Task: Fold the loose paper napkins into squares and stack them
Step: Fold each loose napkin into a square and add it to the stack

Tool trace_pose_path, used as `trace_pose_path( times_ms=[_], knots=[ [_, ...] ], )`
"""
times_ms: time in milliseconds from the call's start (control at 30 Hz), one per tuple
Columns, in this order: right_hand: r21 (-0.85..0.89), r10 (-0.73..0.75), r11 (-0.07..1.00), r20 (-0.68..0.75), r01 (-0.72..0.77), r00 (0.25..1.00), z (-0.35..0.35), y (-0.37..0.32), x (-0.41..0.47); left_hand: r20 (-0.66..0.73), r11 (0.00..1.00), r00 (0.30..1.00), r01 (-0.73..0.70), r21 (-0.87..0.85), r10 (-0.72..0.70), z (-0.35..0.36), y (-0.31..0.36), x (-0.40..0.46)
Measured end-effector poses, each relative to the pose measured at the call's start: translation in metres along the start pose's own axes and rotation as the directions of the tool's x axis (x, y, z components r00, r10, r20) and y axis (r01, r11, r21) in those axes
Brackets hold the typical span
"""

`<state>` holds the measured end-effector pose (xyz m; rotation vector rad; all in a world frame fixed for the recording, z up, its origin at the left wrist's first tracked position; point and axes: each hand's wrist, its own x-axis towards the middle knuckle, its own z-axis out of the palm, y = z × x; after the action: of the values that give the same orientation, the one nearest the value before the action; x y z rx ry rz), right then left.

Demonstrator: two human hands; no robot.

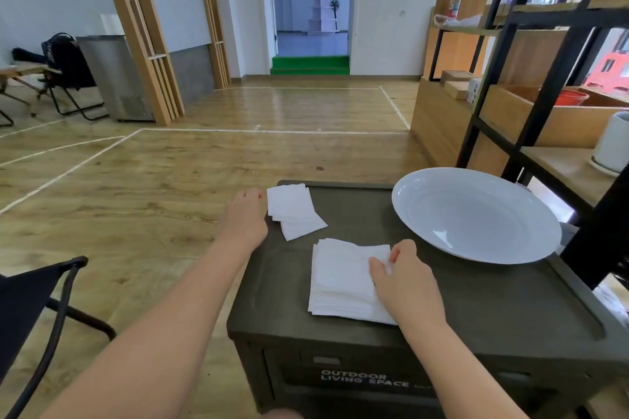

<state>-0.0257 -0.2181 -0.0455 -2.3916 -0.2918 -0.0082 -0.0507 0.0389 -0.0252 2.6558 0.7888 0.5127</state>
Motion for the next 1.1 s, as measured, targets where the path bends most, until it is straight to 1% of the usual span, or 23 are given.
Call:
trace_pose_path(
  times_ms=[100, 167, 233, 333, 367, 433, 500, 600, 667, 733, 800, 900, 933, 967, 1000, 1100],
  knots=[
    [-0.013, -0.009, 1.000, -0.009, 0.009, 1.000, 0.001, 0.001, -0.001, 0.142, 0.991, 0.988, -0.083, 0.109, 0.067, 0.006, -0.008, 0.013],
    [-0.029, -0.019, 0.999, -0.013, 0.019, 1.000, 0.002, 0.001, 0.000, 0.168, 0.985, 0.982, -0.109, 0.131, 0.086, 0.010, -0.010, 0.017],
    [-0.045, -0.027, 0.999, -0.010, 0.027, 1.000, 0.002, 0.002, 0.000, 0.159, 0.982, 0.979, -0.149, 0.113, 0.130, 0.012, -0.011, 0.021],
    [-0.059, -0.041, 0.997, -0.015, 0.040, 0.999, 0.003, 0.002, 0.001, 0.120, 0.950, 0.961, -0.266, 0.166, 0.248, 0.012, -0.010, 0.024],
    [-0.059, -0.042, 0.997, -0.020, 0.041, 0.999, 0.003, 0.002, 0.001, 0.122, 0.930, 0.953, -0.300, 0.213, 0.279, 0.012, -0.009, 0.025],
    [-0.059, -0.045, 0.997, -0.028, 0.043, 0.999, 0.004, 0.003, 0.000, 0.086, 0.903, 0.938, -0.348, 0.251, 0.337, 0.012, -0.007, 0.026],
    [-0.053, -0.051, 0.997, -0.035, 0.049, 0.998, 0.004, 0.003, -0.001, 0.067, 0.889, 0.923, -0.384, 0.249, 0.380, 0.012, -0.003, 0.025],
    [-0.040, -0.055, 0.998, -0.035, 0.054, 0.998, 0.003, 0.003, -0.002, 0.128, 0.889, 0.918, -0.395, 0.231, 0.375, 0.014, 0.003, 0.024],
    [-0.031, -0.052, 0.998, -0.037, 0.050, 0.998, 0.003, 0.003, -0.002, 0.165, 0.874, 0.917, -0.396, 0.283, 0.362, 0.014, 0.006, 0.023],
    [-0.028, -0.052, 0.998, -0.042, 0.051, 0.998, 0.003, 0.002, -0.003, 0.177, 0.861, 0.918, -0.394, 0.322, 0.354, 0.014, 0.008, 0.024],
    [-0.027, -0.057, 0.998, -0.051, 0.056, 0.997, 0.004, 0.003, -0.003, 0.161, 0.861, 0.923, -0.384, 0.332, 0.349, 0.014, 0.010, 0.026],
    [-0.014, -0.060, 0.998, -0.065, 0.059, 0.996, 0.004, 0.004, -0.002, 0.107, 0.833, 0.913, -0.403, 0.380, 0.393, 0.009, 0.019, 0.028],
    [0.001, -0.058, 0.998, -0.067, 0.058, 0.996, 0.004, 0.004, -0.002, 0.083, 0.826, 0.902, -0.422, 0.374, 0.424, 0.006, 0.023, 0.027],
    [0.024, -0.052, 0.998, -0.070, 0.054, 0.996, 0.003, 0.004, -0.002, 0.044, 0.837, 0.893, -0.436, 0.331, 0.448, 0.003, 0.027, 0.026],
    [0.052, -0.048, 0.997, -0.078, 0.052, 0.996, 0.002, 0.005, -0.002, -0.016, 0.855, 0.885, -0.446, 0.264, 0.466, -0.002, 0.033, 0.022],
    [0.131, -0.056, 0.988, -0.158, 0.077, 0.986, -0.004, 0.005, -0.002, -0.310, 0.877, 0.828, -0.479, 0.042, 0.467, -0.021, 0.054, 0.006]
  ],
)
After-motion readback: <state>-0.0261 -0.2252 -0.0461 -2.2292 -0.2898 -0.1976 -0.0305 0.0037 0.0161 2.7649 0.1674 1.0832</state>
